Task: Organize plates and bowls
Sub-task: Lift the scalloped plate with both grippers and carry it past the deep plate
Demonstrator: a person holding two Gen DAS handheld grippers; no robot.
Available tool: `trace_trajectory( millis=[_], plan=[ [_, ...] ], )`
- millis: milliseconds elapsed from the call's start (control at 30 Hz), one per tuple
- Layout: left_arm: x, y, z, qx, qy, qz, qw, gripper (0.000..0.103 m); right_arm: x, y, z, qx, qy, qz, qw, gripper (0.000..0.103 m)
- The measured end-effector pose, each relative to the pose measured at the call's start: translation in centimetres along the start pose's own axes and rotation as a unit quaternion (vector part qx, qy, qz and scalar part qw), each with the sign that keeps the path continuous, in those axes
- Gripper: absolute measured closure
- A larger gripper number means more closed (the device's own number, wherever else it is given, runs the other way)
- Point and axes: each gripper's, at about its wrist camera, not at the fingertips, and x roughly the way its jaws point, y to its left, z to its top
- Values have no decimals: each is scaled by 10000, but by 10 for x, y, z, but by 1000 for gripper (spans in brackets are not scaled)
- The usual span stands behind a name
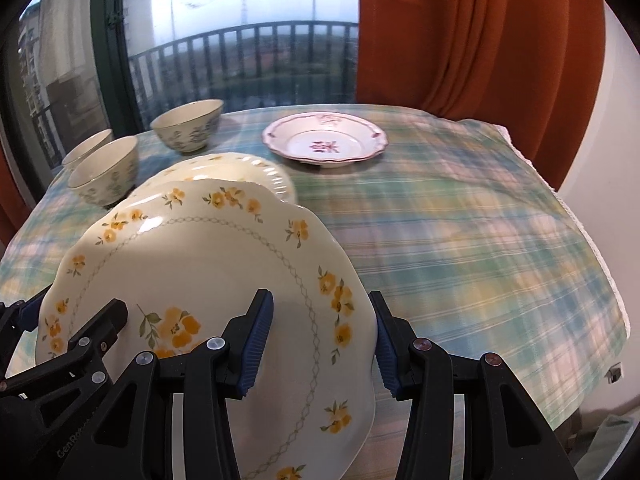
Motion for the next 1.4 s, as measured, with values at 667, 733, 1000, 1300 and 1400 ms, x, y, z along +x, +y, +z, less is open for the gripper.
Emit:
trace_trajectory(
  millis=[667, 733, 1000, 1300, 1400],
  plan=[
    [29, -92, 11, 438, 233, -412, 9979, 35, 29, -94, 0, 317, 117, -246, 9991, 52],
    [29, -97, 13, 461, 230, -458, 9976, 35, 33, -102, -1, 363, 177, -268, 9988, 52],
    [38, -121, 16, 537, 382, -632, 9958, 35, 44, -128, -6, 548, 275, -410, 9973, 52],
    [49, -139, 16, 495, 480, -650, 9955, 35, 50, -150, -9, 616, 324, -558, 9960, 52],
    [52, -140, 18, 453, 488, -601, 9960, 35, 54, -151, -9, 681, 403, -565, 9953, 52]
  ],
)
